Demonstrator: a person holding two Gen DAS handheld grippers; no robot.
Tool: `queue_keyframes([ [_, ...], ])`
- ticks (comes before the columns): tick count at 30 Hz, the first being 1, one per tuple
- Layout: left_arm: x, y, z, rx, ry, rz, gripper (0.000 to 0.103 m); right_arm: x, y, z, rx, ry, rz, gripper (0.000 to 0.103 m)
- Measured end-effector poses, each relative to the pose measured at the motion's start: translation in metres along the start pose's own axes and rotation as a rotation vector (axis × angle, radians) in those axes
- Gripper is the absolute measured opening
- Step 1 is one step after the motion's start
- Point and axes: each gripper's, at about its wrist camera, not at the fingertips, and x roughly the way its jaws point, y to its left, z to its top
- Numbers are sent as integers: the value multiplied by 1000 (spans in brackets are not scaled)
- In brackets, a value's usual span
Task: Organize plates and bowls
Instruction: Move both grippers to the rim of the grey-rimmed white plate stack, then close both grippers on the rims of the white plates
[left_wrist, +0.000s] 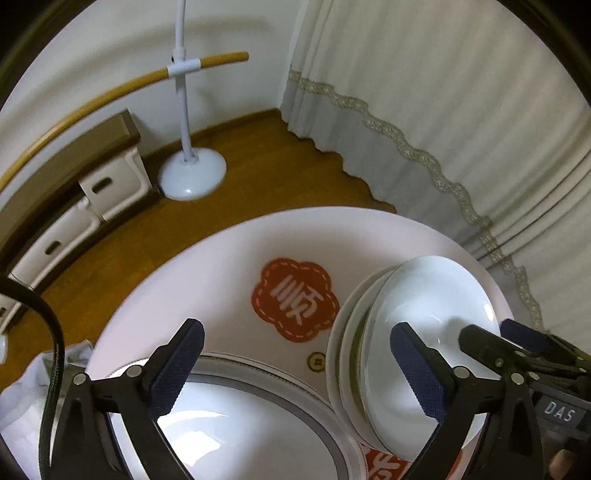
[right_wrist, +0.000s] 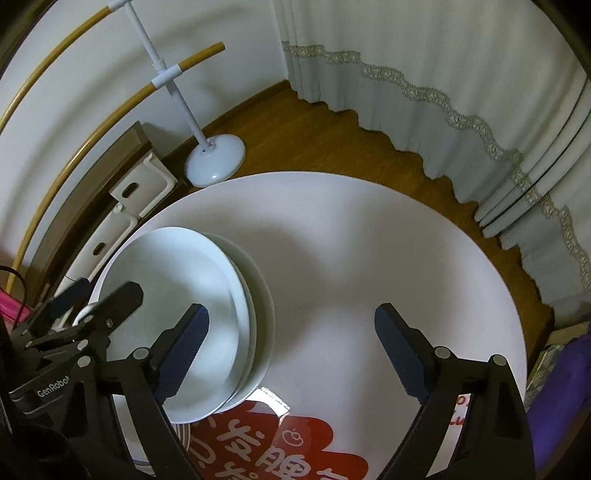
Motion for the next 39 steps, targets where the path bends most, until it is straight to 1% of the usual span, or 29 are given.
queue_keyframes([
  [1, 1, 2, 3, 1, 1, -6, 94, 2, 0, 0, 5, 6, 10, 86],
  [3, 6, 7, 12, 14, 8, -23, 91, 5, 1, -1, 7, 17, 13, 77],
  [5, 10, 12, 14, 14, 23, -41, 84, 6, 5, -2, 7, 25, 16, 71],
  [6, 12, 15, 17, 13, 34, -52, 82, 6, 6, -2, 9, 24, 18, 68],
  [8, 16, 19, 22, 23, 46, -62, 77, 6, 7, -2, 9, 29, 16, 67],
  [12, 28, 25, 32, 37, 81, -83, 68, 7, 9, -4, 14, 37, 34, 55],
  [14, 32, 28, 36, 42, 95, -89, 62, 9, 9, -6, 13, 42, 36, 54],
  [19, 33, 30, 41, 66, 87, -100, 54, 10, 10, -10, 17, 47, 55, 44],
  [21, 32, 29, 39, 80, 85, -104, 52, 10, 11, -11, 12, 47, 58, 39],
  [25, 31, 31, 40, 101, 87, -121, 44, 11, 15, -11, 10, 45, 72, 31],
  [26, 30, 30, 38, 107, 85, -122, 44, 11, 15, -11, 10, 45, 76, 28],
  [30, 32, 31, 35, 122, 93, -144, 41, 11, 18, -13, 15, 43, 76, 27],
  [32, 30, 32, 35, 129, 97, -154, 34, 11, 18, -13, 18, 41, 77, 26],
  [36, 28, 29, 32, 161, 91, -149, 33, 11, 20, -12, 21, 39, 73, 26],
  [39, 28, 29, 31, 163, 96, -155, 33, 11, 20, -13, 21, 38, 73, 26],
])
